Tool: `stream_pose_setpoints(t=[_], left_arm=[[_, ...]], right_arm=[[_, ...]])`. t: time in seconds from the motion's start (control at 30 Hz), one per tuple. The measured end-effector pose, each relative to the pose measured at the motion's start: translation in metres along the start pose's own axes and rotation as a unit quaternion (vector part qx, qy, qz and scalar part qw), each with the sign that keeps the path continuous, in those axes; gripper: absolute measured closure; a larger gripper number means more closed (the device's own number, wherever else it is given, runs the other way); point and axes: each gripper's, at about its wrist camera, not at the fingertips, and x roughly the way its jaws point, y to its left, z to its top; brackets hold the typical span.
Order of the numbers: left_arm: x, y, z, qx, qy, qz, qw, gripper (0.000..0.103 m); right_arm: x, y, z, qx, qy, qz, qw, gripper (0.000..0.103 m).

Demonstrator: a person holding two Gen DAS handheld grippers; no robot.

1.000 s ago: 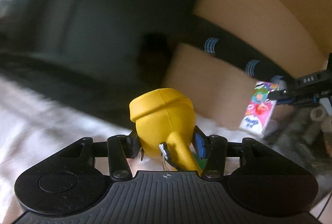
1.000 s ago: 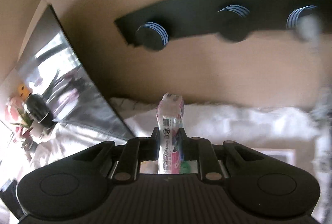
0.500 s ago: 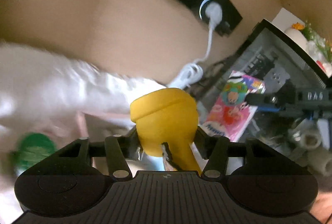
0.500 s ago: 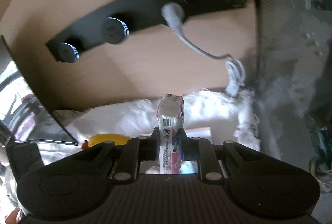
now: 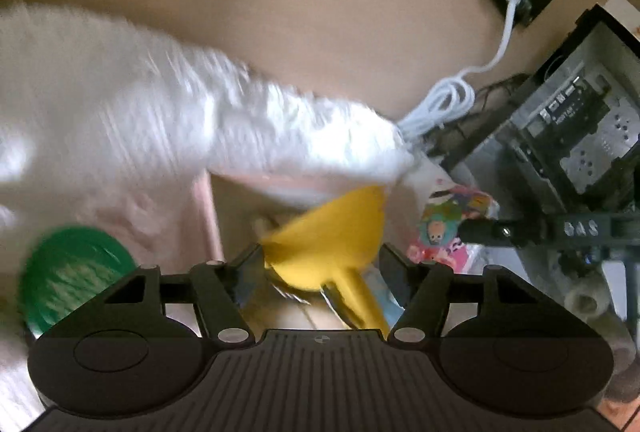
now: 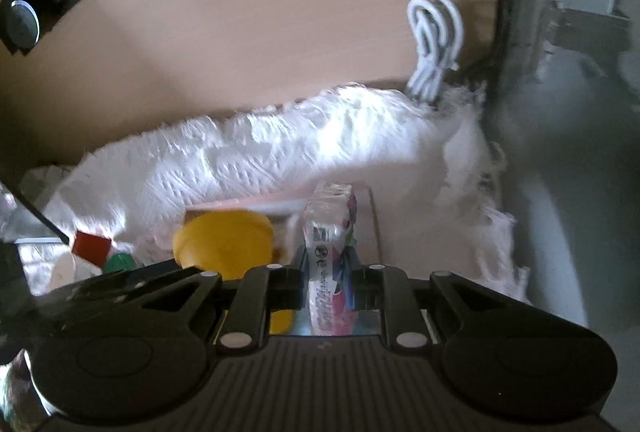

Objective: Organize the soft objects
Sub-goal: 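Drop the yellow toy into the pink box with the left tool while the right tool carries the tissue pack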

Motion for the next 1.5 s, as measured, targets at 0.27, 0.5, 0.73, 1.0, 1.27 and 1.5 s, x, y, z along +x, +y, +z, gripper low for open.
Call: stream_pose_setpoints(t=[0.27,0.5,0.73,1.0,1.27,1.5], left_arm=[[-0.038,0.003,0.003,-0.036,-0.034,-0.036,0.9981,0.045],[-0.032,-0.007,0.001,-0.02,-0.024,-0.023,0.9993,0.048],[-0.004,-0.009,-0.013,-0.016,0.014,0.008,0.9997,0.049],[-0.041,-0.016,-0.048,-0.02,-0.024,0.014,0.9994,0.049],[-0.091,-0.004,-0.078,-0.054,-0.056,0.045,0.9959,0.049],[-0.131,0.016,-0.09,-0.084,-0.088,0.081,0.9892,0.049]], right_arm=[[0.016,0.021,0.019,-0.021,-0.028,0.007,0.999,0.086],[0.02,0.011,0.011,-0.012,-0.024,0.061,0.998,0.08],[0.024,0.012,0.003,-0.034,-0.026,0.033,0.999,0.08],[0.061,0.025,-0.023,-0.054,-0.001,0.046,0.997,0.076],[0.055,0.042,-0.034,-0.113,-0.011,0.039,0.993,0.069],[0.013,0.036,-0.018,-0.131,-0.06,0.092,0.985,0.048]])
